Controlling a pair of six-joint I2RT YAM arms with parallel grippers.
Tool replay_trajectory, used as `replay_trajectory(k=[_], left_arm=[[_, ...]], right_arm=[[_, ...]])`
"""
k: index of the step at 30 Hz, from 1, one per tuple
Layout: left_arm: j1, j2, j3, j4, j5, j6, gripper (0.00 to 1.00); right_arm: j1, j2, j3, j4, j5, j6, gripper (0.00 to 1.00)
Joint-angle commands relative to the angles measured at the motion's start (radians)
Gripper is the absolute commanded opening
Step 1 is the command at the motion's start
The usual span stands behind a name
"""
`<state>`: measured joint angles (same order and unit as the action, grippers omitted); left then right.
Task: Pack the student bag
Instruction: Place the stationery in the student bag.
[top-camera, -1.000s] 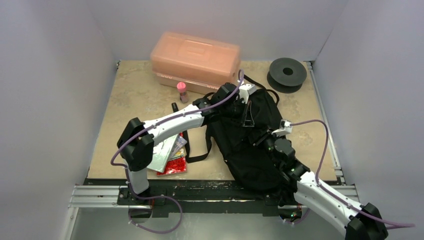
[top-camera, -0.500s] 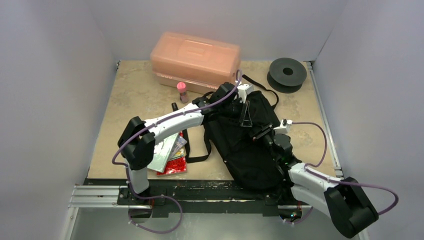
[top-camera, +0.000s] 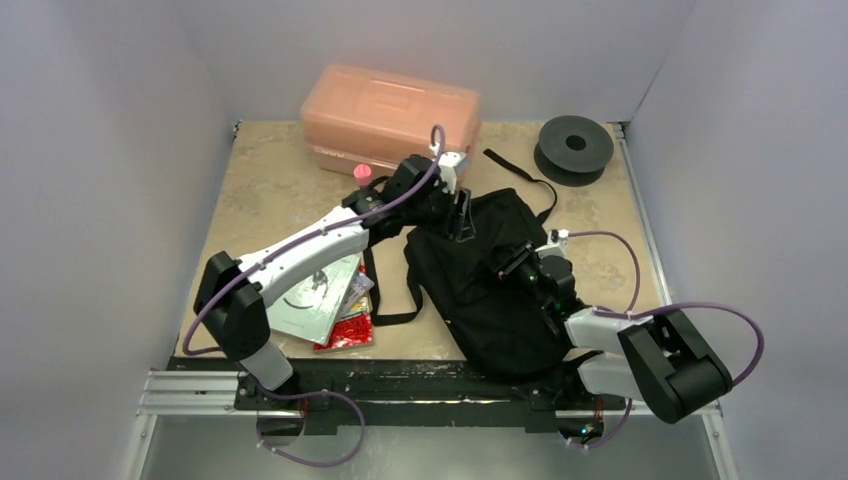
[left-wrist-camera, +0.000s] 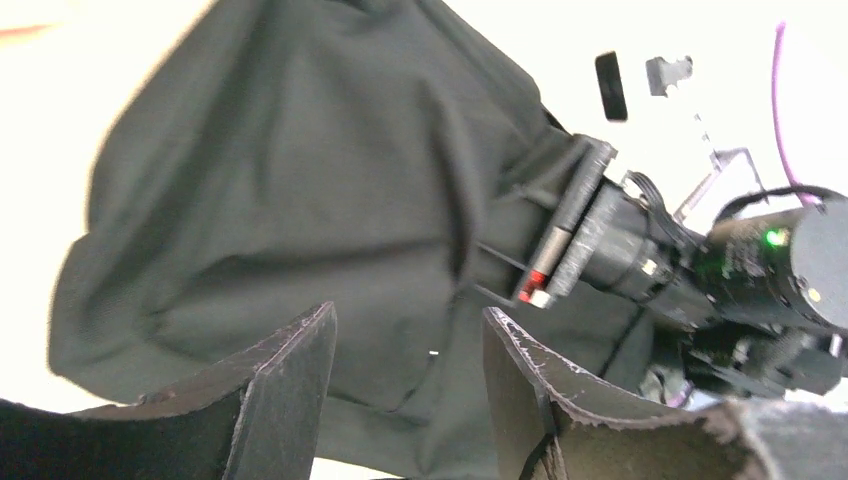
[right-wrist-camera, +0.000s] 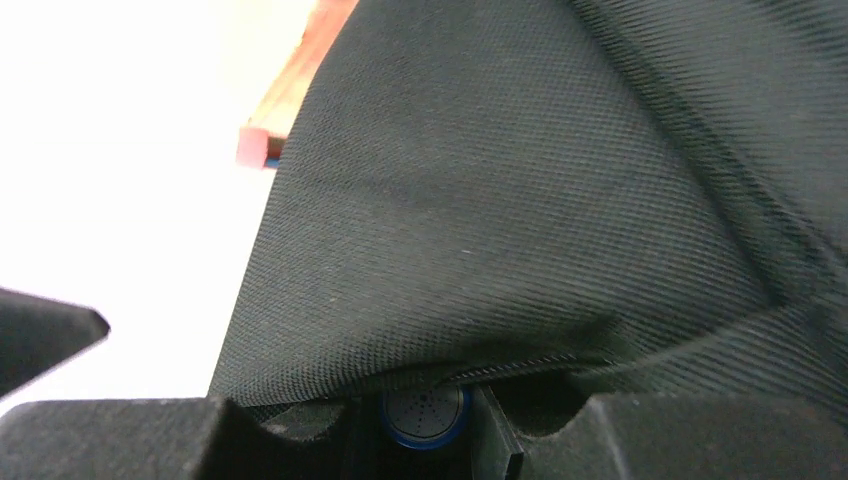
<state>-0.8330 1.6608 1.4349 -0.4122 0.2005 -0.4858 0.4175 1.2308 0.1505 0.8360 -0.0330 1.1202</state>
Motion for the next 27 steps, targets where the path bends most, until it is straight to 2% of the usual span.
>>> replay_trajectory(k=[1,7,11,18,21,24,27], left_arm=[[0.094,-0.060,-0.065,0.013,-0.131,-0.010,0.54],[0.138,-0.013,-0.132,0.053,-0.155,-0.062,0.49],[0.140,0.026,-0.148,0.071,-0.133,-0.080,0.46],[0.139,0.010,-0.164,0.111,-0.100,-0.085,0.47],[0.140,0.013,-0.160,0.114,-0.091,-0.085,0.48],[0.140,0.018,-0.159,0.119,-0.082,-0.086,0.48],[0.139,0.021,-0.159,0.120,-0.072,-0.086,0.49]], right_arm=[[-0.003,0.047,0.057,0.091,-0.105,-0.101,0.09],[-0.003,0.147,0.163,0.025,-0.223,-0.186,0.17],[-0.003,0.189,0.262,-0.192,-0.255,-0.266,0.31],[-0.003,0.089,0.315,-0.505,-0.140,-0.434,0.64],[-0.003,0.030,0.343,-0.632,-0.056,-0.481,0.74],[-0.002,-0.033,0.355,-0.714,-0.009,-0.516,0.82],[-0.002,-0.069,0.360,-0.759,0.005,-0.520,0.83]])
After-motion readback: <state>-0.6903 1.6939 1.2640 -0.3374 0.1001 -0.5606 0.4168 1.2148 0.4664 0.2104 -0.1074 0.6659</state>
